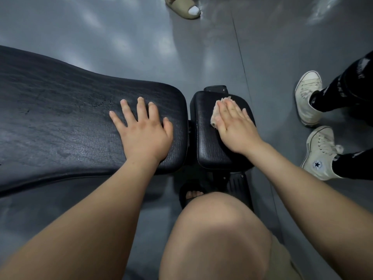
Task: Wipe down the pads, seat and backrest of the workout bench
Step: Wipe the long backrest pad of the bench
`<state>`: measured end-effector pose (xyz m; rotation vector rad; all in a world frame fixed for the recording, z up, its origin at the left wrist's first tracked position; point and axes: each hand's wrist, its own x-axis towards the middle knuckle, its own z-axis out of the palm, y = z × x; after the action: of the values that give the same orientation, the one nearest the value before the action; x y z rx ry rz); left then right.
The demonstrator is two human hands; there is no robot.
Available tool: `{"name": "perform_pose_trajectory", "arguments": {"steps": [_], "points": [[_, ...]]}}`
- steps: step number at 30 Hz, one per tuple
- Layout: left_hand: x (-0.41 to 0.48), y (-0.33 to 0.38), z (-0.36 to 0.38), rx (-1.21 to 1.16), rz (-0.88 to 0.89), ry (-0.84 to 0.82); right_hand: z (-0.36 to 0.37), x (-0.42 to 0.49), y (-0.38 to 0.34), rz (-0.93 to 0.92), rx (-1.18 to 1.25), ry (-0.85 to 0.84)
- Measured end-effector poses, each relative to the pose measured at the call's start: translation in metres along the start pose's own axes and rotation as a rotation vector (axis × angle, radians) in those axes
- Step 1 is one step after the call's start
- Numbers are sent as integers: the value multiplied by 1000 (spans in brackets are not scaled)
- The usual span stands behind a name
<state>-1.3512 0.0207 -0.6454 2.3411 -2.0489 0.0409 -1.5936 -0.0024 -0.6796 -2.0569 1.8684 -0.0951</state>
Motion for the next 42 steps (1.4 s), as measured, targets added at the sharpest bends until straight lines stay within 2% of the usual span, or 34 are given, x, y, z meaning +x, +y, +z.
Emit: {"name": "perform_pose_trajectory", "arguments": {"steps": [5,12,16,20,27,31,35,38,42], "points": [[0,0,0,4,0,2,-11,44,7,62,20,-23],[-1,1,1,-5,-4,13,7,-26,13,85,65,44],[-1,2,0,-3,-2,10,-2,12,31,144,60,6],[0,1,0,3,-5,-1,-11,33,45,203,156,-43],[-2,1,2,-4,-2,11,12,-51,43,285,279,10],[-3,4,2,-6,3,9,28,-90,30,235,309,70],[-3,3,2,-5,3,13,38,-121,10,119,181,77],[-2,3,2,-2,0,13,29,-105,12,68,104,58],[-2,3,2,4,3,8,17,-57,6,108,94,46]]}}
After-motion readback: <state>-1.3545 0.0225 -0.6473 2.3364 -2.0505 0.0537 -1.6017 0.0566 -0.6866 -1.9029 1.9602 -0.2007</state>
